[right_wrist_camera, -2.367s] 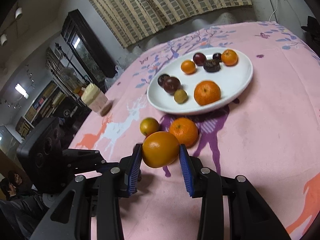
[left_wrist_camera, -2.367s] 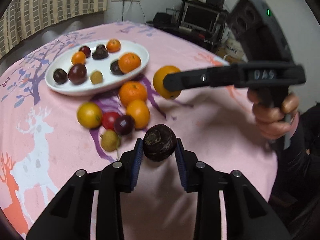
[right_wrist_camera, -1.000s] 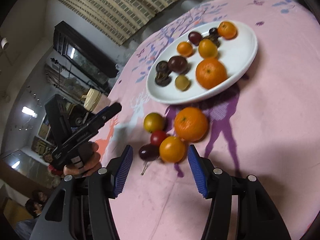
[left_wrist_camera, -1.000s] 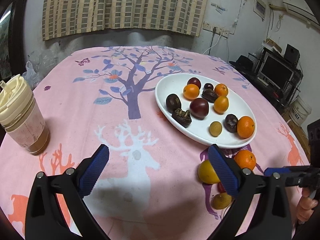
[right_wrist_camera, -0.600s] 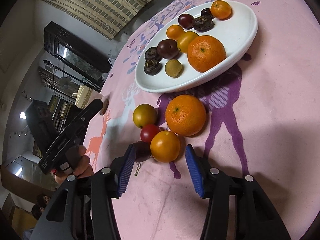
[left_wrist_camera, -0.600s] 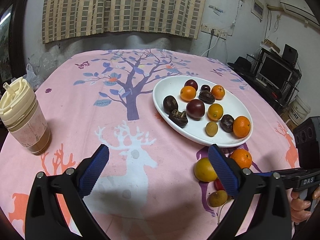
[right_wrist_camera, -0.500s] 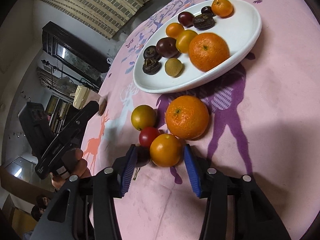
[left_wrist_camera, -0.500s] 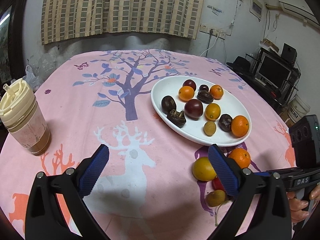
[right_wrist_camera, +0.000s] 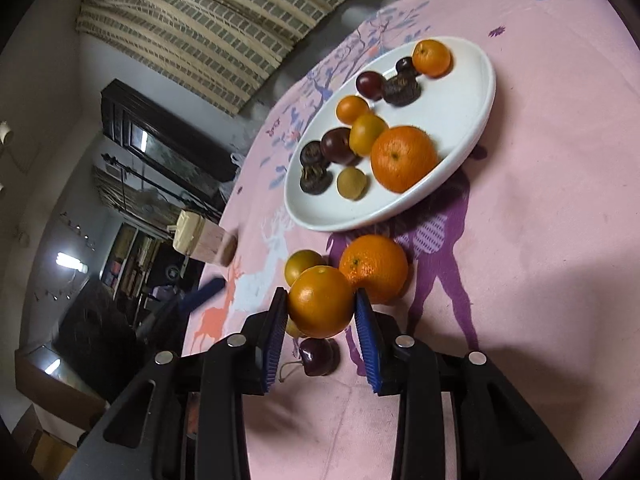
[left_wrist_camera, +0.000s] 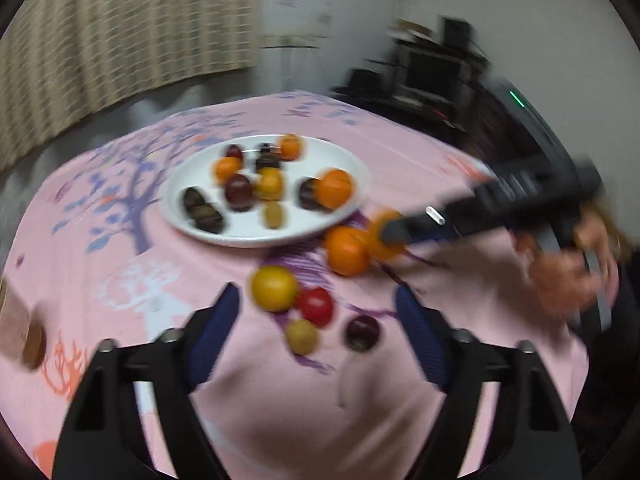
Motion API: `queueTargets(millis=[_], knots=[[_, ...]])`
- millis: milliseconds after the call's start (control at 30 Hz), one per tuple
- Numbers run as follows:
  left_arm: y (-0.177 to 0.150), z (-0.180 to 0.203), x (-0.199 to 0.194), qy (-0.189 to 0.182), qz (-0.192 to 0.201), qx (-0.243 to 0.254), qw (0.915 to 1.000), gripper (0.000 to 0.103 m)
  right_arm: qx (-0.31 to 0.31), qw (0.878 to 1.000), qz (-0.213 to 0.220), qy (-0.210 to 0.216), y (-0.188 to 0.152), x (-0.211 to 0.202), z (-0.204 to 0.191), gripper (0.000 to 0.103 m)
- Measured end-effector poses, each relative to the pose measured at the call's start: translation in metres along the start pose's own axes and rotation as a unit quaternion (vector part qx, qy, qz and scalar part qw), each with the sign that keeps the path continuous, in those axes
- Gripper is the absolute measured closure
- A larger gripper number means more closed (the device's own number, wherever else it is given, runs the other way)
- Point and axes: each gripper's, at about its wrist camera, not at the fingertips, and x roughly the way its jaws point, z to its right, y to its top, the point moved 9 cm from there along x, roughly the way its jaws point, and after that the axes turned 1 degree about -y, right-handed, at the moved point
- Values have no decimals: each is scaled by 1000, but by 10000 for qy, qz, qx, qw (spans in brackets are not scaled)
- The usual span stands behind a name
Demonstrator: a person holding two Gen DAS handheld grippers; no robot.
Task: Organize fruits
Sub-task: 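Grasp a dark cherry with the left tool while the right tool grasps an orange, then release the cherry and orange onto the white plate from both tools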
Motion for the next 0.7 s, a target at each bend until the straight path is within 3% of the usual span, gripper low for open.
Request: queueTargets(millis=[33,200,367,700], knots=[[-4,12,4,-18,-65,261,9996,49,-8,10000,27,-36,1,-1,0,69],[-22,38,26,44,-453,855,9953,67,-53,10000,7,-65,1,-1,-2,69],[-28,32,41,235,-694,712,9948,67,-143,9998,69,-82,1,-4,-5,69],[-34,29,58,86,-990,526,9937,72,-200,9997,86,-94,0,-5,-8,69]])
